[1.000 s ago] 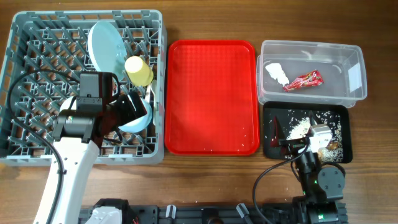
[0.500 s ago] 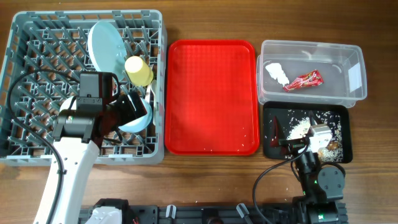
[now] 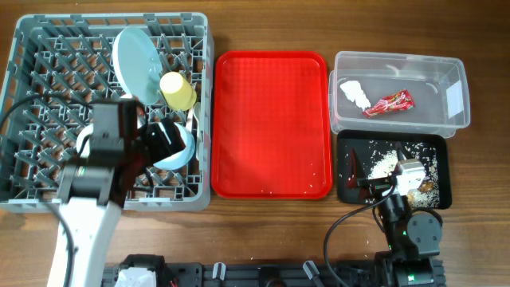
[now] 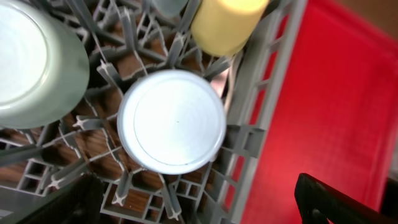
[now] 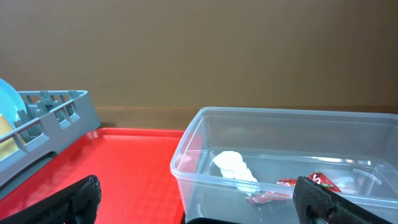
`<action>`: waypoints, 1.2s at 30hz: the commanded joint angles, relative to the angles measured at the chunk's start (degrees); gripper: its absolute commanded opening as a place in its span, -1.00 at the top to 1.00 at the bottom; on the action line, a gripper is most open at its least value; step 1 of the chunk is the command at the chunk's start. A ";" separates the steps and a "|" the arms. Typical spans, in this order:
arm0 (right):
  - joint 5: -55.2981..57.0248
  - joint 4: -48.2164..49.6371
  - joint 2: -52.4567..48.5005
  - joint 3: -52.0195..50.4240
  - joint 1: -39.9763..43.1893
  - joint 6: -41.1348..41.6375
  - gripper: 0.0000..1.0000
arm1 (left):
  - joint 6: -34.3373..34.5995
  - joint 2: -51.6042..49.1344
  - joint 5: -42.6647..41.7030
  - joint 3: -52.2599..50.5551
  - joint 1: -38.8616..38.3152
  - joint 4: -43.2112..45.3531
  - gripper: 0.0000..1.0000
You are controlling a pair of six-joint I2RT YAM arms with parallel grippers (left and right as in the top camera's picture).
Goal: Sort waste into correct bins and load items into the dishwasher rack
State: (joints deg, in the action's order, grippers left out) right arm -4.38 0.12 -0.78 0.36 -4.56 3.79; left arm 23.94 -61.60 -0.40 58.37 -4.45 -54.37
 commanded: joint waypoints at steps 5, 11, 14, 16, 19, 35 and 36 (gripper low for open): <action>1.16 0.00 0.57 -0.09 0.24 -0.72 -1.00 | 0.31 21.59 0.72 1.22 -0.33 -2.47 -1.00; 1.16 0.00 0.57 -0.09 0.24 -0.70 -1.00 | 0.33 36.57 0.70 1.22 -0.31 -8.52 -1.00; 1.16 0.00 0.57 -0.09 0.24 -0.70 -1.00 | 0.48 42.40 -0.15 1.16 -0.33 -11.37 -1.00; 1.14 0.00 0.57 -0.09 0.24 -0.72 -1.00 | 0.52 45.00 -0.15 0.55 -0.02 -12.02 -1.00; 1.16 0.00 0.57 -0.09 0.24 -0.70 -1.00 | 0.55 49.72 -0.17 -2.08 1.42 -12.35 -1.00; 1.14 0.00 0.57 -0.09 0.24 -0.70 -1.00 | 0.55 61.40 -11.56 -32.85 3.23 35.58 -1.00; 1.16 0.00 0.57 -0.09 0.24 -0.70 -1.00 | 0.55 61.40 -12.04 -35.76 3.23 40.15 -1.00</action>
State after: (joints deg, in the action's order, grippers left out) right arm -4.19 0.01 -0.78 0.36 -4.56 3.79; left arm 24.34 -0.78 -8.45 30.02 -1.69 -22.02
